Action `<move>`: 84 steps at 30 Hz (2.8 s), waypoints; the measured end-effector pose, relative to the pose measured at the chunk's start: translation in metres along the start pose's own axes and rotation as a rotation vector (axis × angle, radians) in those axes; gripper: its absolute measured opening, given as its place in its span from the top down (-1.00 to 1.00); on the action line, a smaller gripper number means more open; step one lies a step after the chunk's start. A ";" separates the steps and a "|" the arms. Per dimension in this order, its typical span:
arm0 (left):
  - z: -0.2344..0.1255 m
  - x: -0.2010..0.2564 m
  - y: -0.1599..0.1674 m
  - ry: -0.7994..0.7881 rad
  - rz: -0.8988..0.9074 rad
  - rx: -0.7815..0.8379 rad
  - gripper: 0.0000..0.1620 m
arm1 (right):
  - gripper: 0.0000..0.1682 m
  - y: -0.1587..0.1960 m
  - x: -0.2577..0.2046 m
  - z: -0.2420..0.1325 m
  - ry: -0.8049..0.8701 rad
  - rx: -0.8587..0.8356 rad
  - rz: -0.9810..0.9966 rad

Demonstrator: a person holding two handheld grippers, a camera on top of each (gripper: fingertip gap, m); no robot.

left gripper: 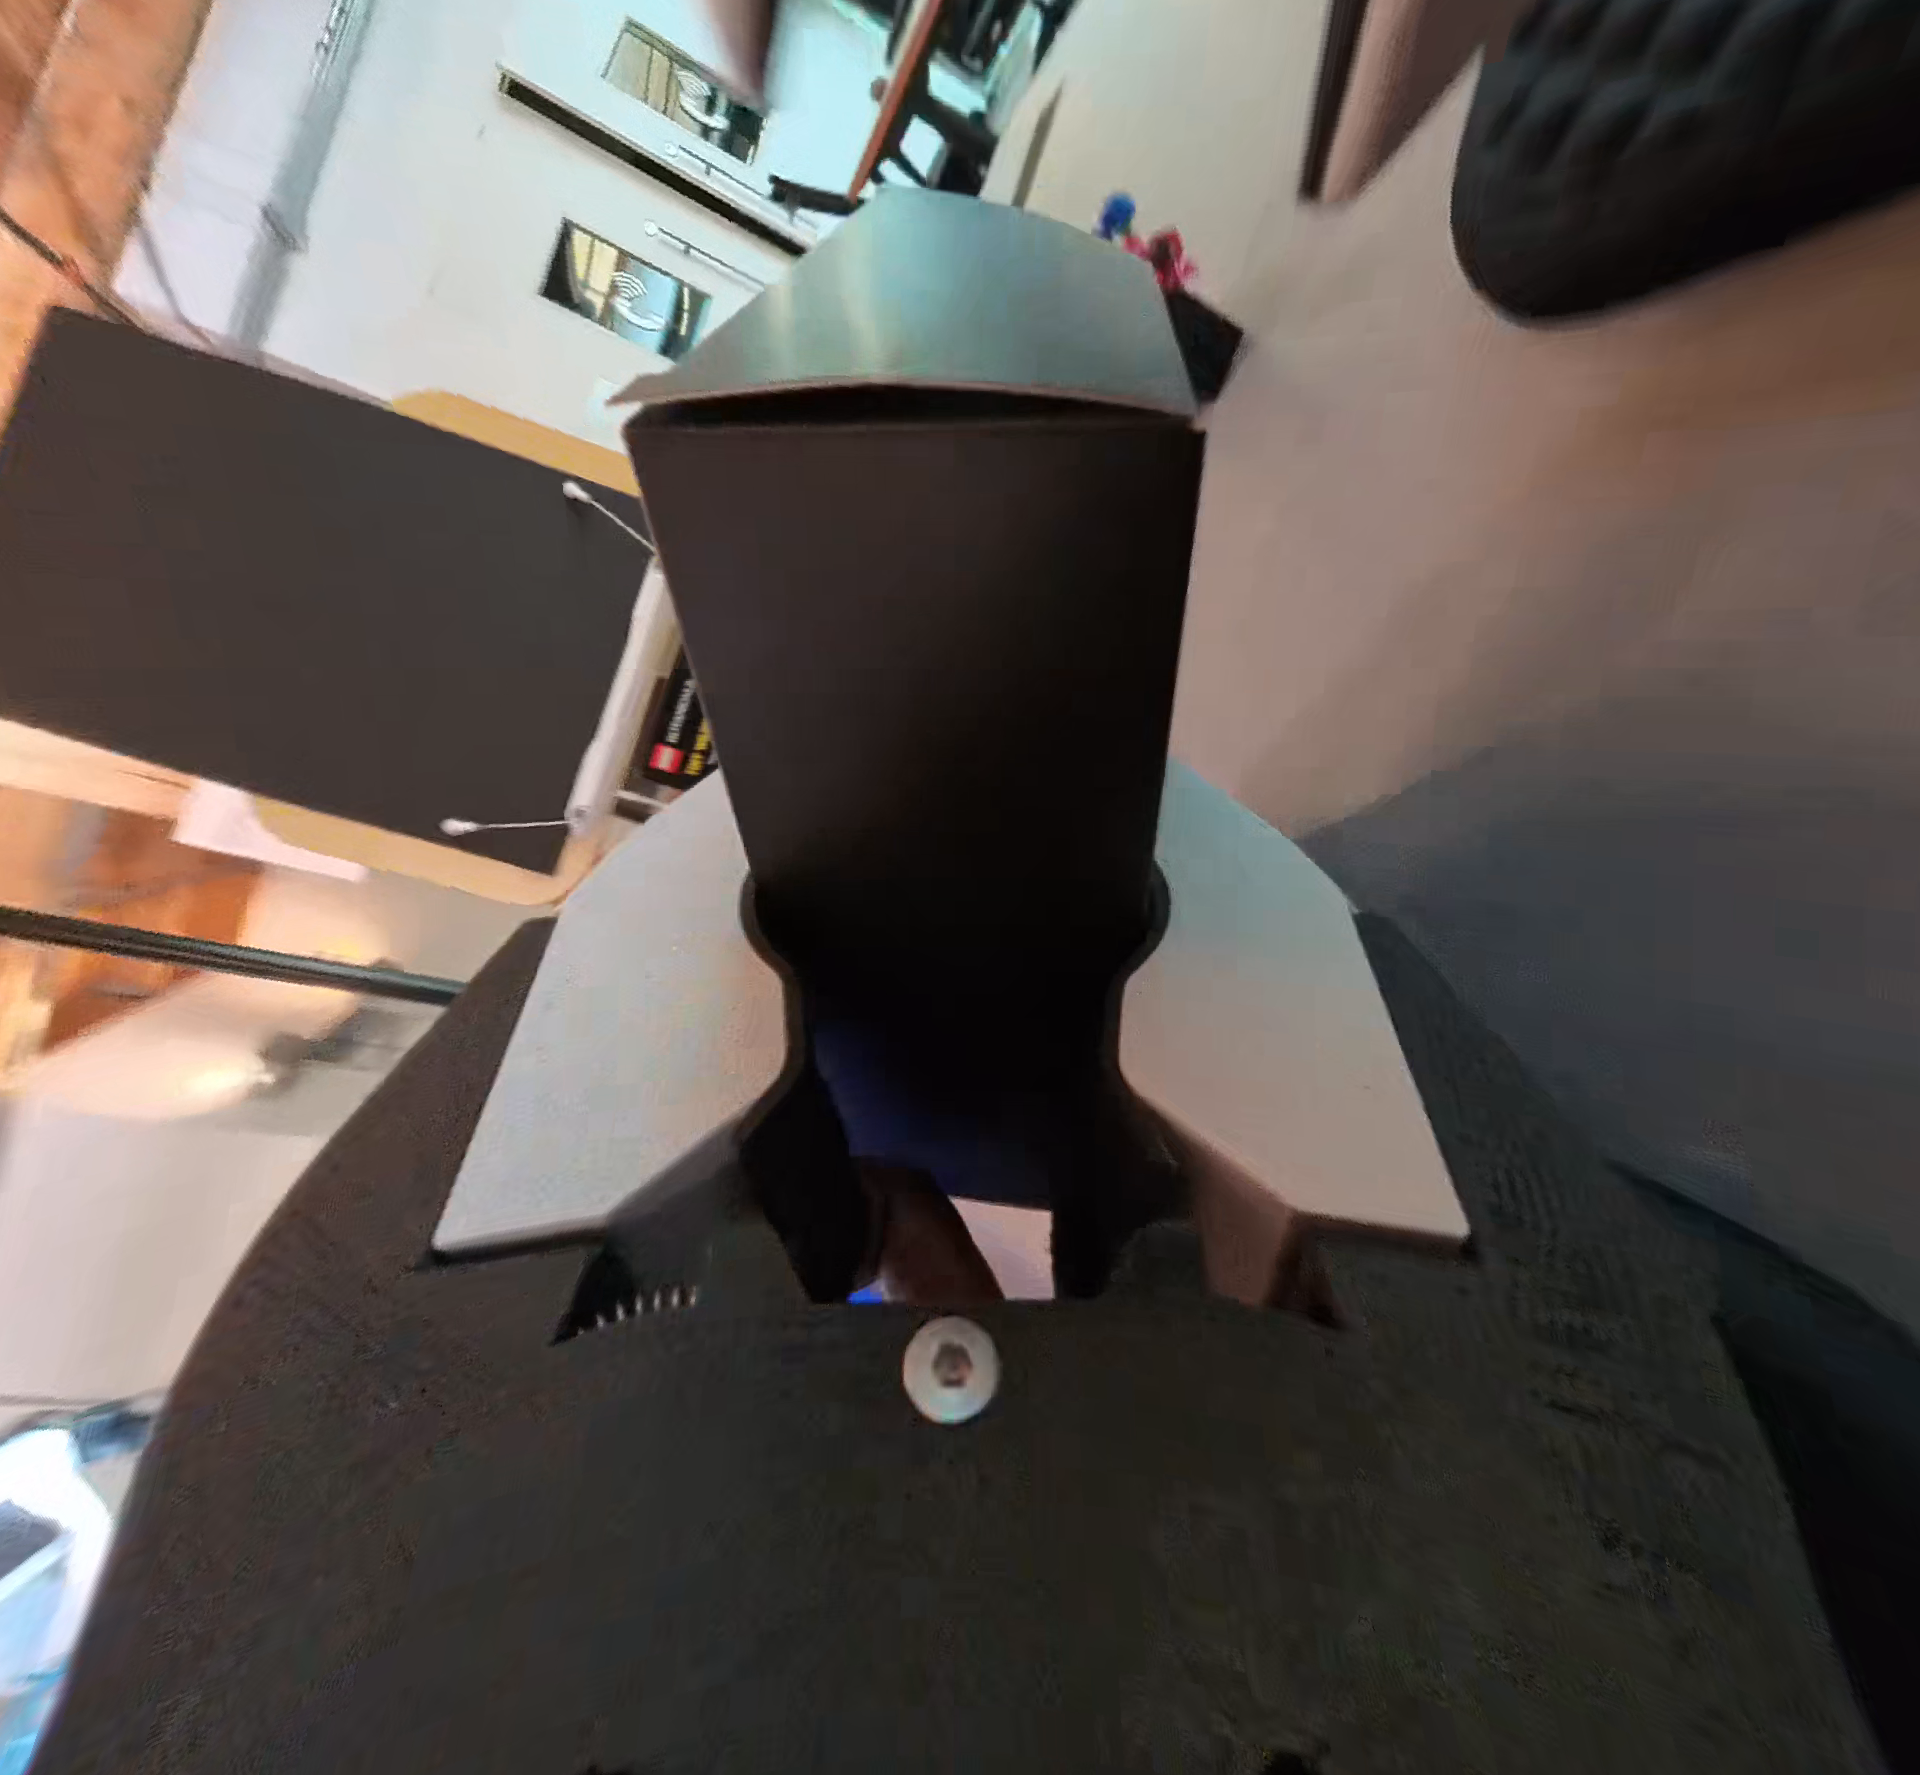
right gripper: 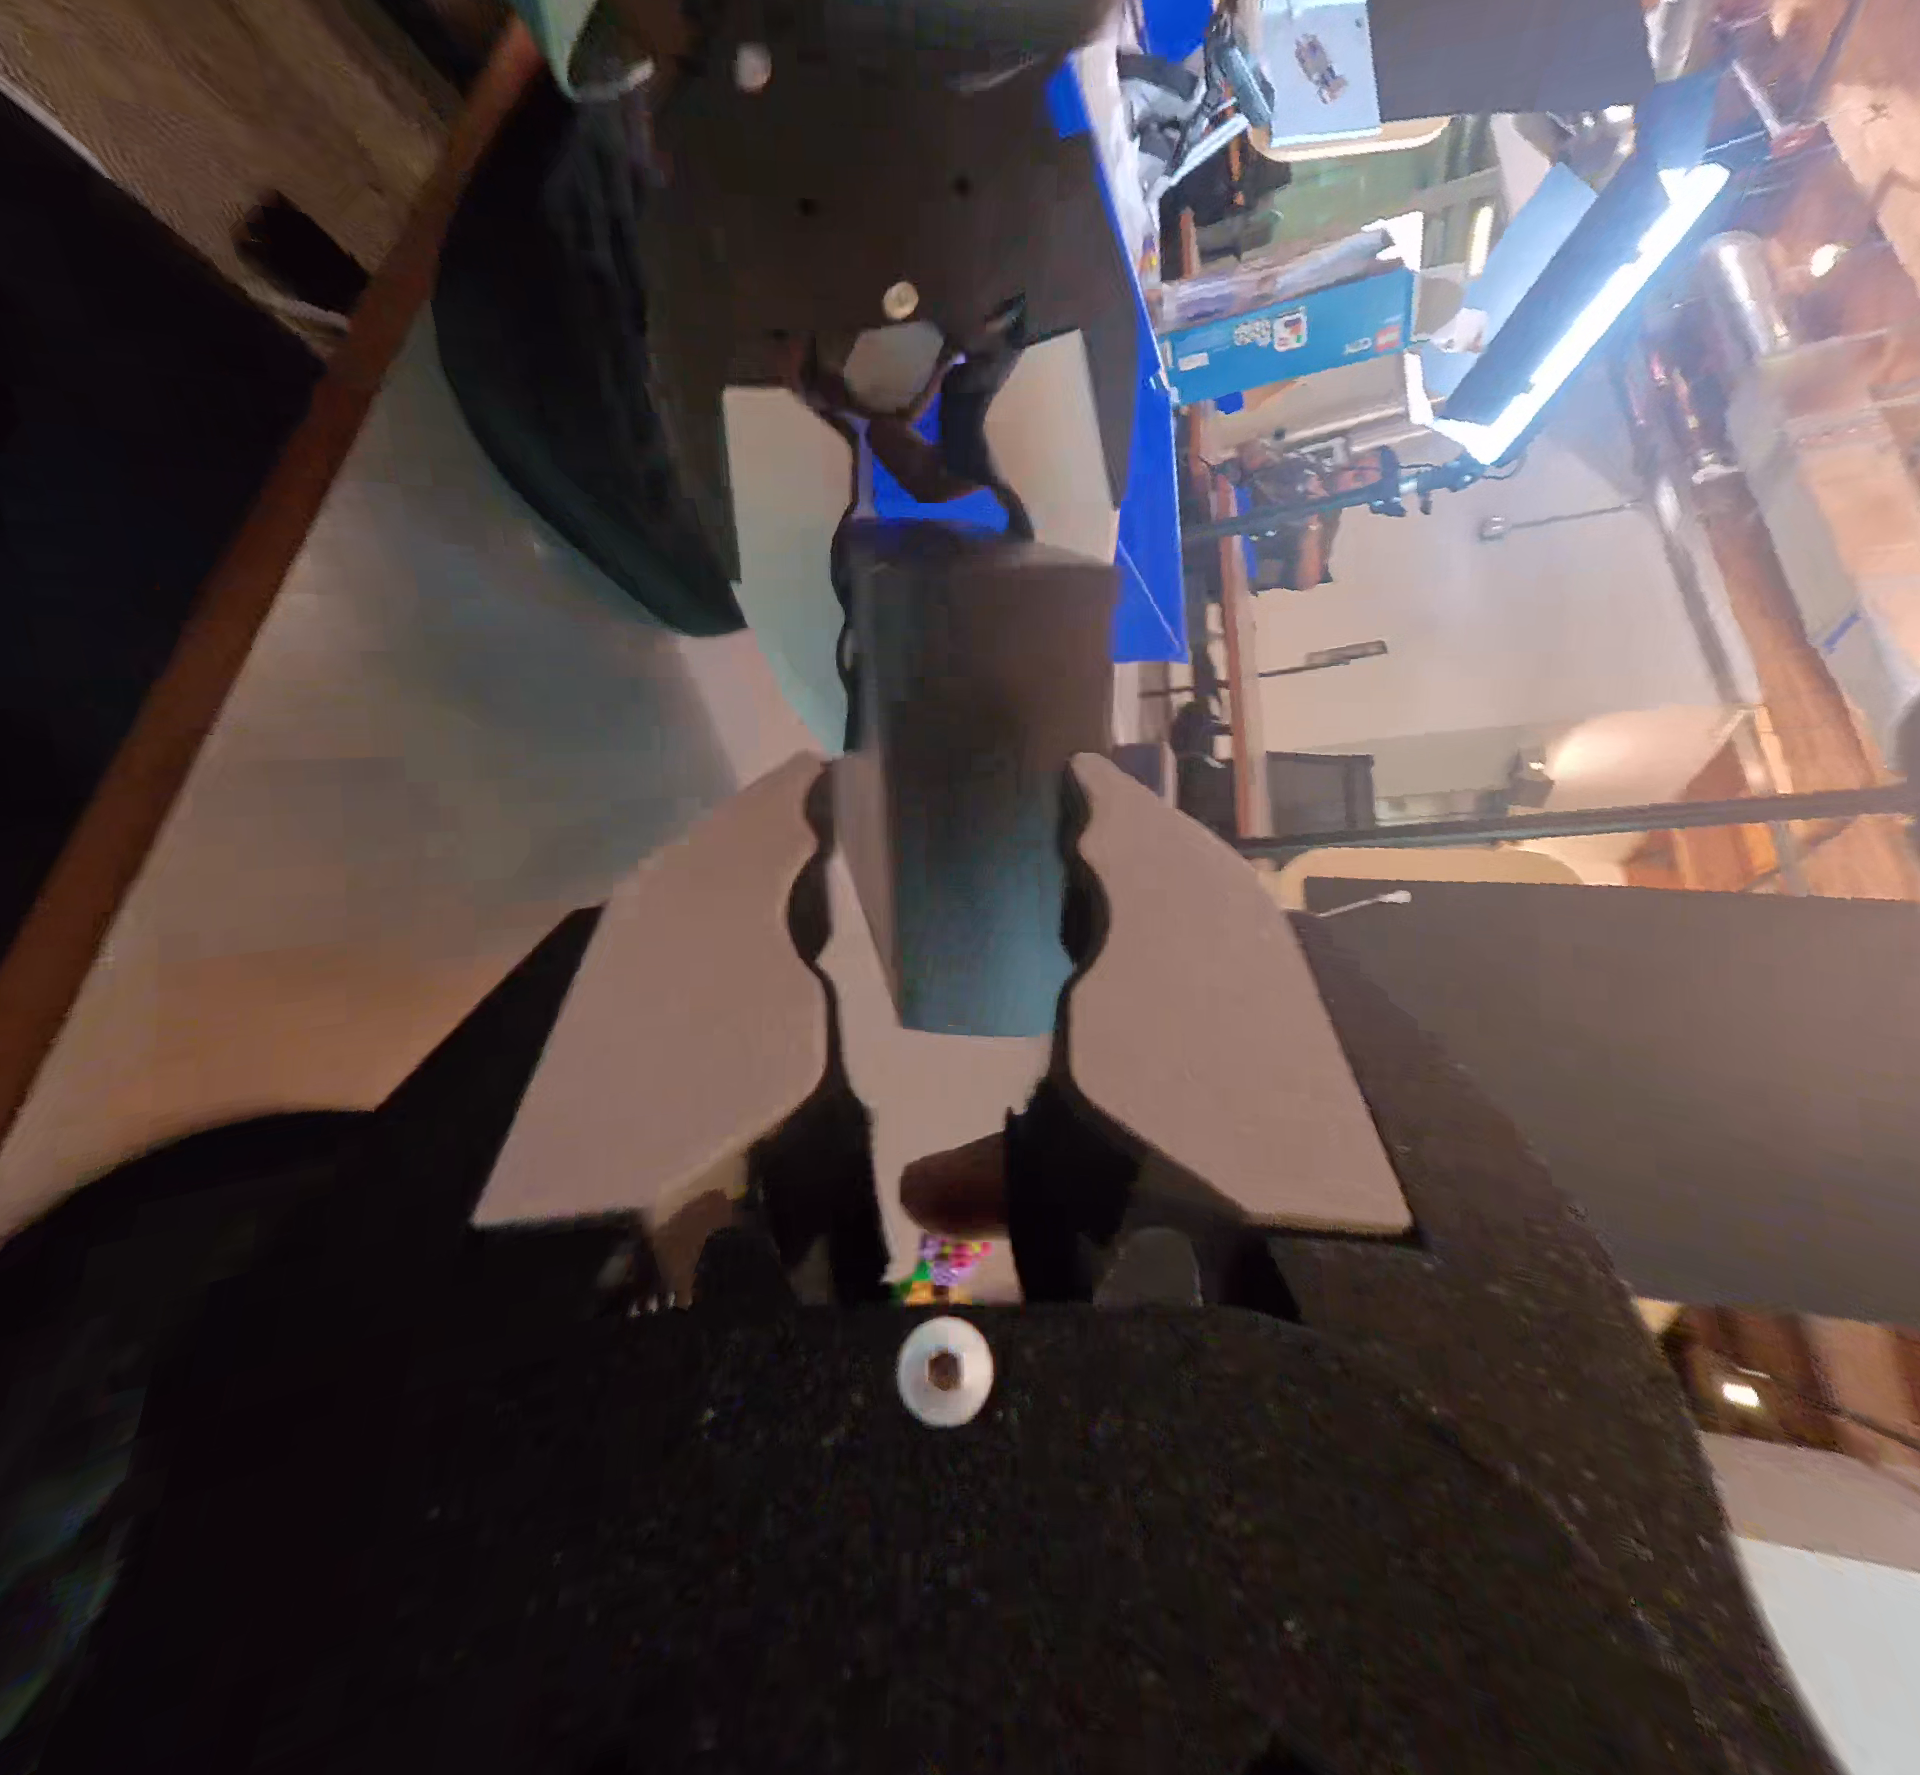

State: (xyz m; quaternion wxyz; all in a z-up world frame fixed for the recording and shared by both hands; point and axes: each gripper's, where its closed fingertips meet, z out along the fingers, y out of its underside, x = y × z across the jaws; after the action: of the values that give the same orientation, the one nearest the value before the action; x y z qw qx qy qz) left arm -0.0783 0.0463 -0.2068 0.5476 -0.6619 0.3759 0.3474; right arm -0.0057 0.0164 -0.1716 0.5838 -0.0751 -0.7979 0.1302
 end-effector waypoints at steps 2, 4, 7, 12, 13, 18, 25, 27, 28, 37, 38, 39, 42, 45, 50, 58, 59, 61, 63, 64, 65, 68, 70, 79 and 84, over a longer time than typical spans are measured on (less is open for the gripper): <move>0.002 0.001 0.001 -0.014 0.087 -0.024 0.24 | 0.22 0.000 0.008 -0.002 -0.027 0.017 0.086; 0.002 0.003 -0.005 -0.010 0.093 0.001 0.24 | 0.16 0.003 0.008 -0.001 -0.086 0.000 0.106; 0.000 0.002 -0.012 -0.020 0.150 0.017 0.25 | 0.26 0.014 -0.002 0.005 -0.141 -0.056 0.006; -0.001 -0.006 -0.014 -0.040 0.127 0.027 0.26 | 0.45 0.013 0.005 0.006 -0.052 -0.063 -0.059; 0.000 -0.007 -0.013 -0.045 0.115 0.028 0.26 | 0.45 0.013 0.007 0.005 -0.028 -0.071 -0.070; 0.002 -0.008 -0.014 -0.036 0.032 0.036 0.26 | 0.47 0.011 0.012 0.002 0.043 -0.081 -0.071; 0.004 -0.008 0.003 0.039 -0.313 0.030 0.26 | 0.79 -0.002 0.031 -0.015 0.218 0.006 -0.097; 0.005 -0.006 0.000 0.063 -0.350 0.050 0.26 | 0.79 -0.005 0.033 -0.018 0.246 0.024 -0.093; 0.005 -0.005 -0.001 0.073 -0.372 0.055 0.26 | 0.79 -0.005 0.034 -0.018 0.248 0.029 -0.078; 0.010 0.004 -0.015 0.252 -0.728 0.139 0.26 | 0.81 -0.003 0.020 -0.010 0.109 0.063 0.156; 0.010 0.006 -0.017 0.284 -0.735 0.154 0.26 | 0.82 -0.001 0.017 -0.006 0.092 0.050 0.174; 0.009 0.008 -0.020 0.312 -0.739 0.161 0.26 | 0.82 0.003 0.013 -0.001 0.070 0.022 0.197; 0.012 0.010 -0.017 0.333 -0.747 0.149 0.26 | 0.79 0.010 0.010 0.007 0.067 -0.003 0.210; 0.011 0.013 -0.019 0.382 -0.753 0.166 0.26 | 0.77 0.010 0.007 0.011 0.027 0.014 0.290; 0.009 0.026 -0.023 0.466 -0.711 0.159 0.26 | 0.72 0.015 -0.001 0.018 -0.044 -0.006 0.353; 0.008 0.021 -0.021 0.455 -0.740 0.178 0.26 | 0.68 0.011 -0.001 0.019 -0.029 0.035 0.350; 0.007 0.019 -0.021 0.454 -0.745 0.191 0.26 | 0.67 0.006 -0.001 0.014 -0.052 0.073 0.362; 0.004 0.017 -0.022 0.440 -0.712 0.211 0.26 | 0.62 -0.006 -0.002 0.002 -0.118 0.175 0.438; 0.001 0.018 -0.026 0.428 -0.633 0.246 0.26 | 0.57 -0.015 0.008 -0.013 -0.137 0.294 0.544; 0.000 0.019 -0.027 0.420 -0.602 0.255 0.26 | 0.56 -0.019 0.015 -0.022 -0.135 0.359 0.596; 0.000 0.020 -0.028 0.413 -0.582 0.256 0.25 | 0.56 -0.022 0.025 -0.031 -0.122 0.425 0.652; -0.002 0.022 -0.031 0.405 -0.535 0.280 0.25 | 0.47 -0.024 0.056 -0.060 -0.092 0.639 0.833; -0.003 0.022 -0.034 0.400 -0.515 0.302 0.25 | 0.36 -0.012 0.073 -0.068 -0.094 0.719 0.983; -0.012 0.015 -0.056 0.446 -0.631 0.431 0.26 | -0.03 0.011 0.020 -0.009 -0.307 0.449 1.068; -0.011 0.016 -0.059 0.500 -0.743 0.420 0.23 | 0.25 0.016 0.021 -0.002 -0.249 0.449 1.054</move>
State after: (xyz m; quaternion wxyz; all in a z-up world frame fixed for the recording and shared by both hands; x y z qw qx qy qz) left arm -0.0180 0.0409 -0.1917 0.6491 -0.6897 0.2960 -0.1240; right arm -0.0106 0.0379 -0.1572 0.3437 -0.3205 -0.6683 0.5766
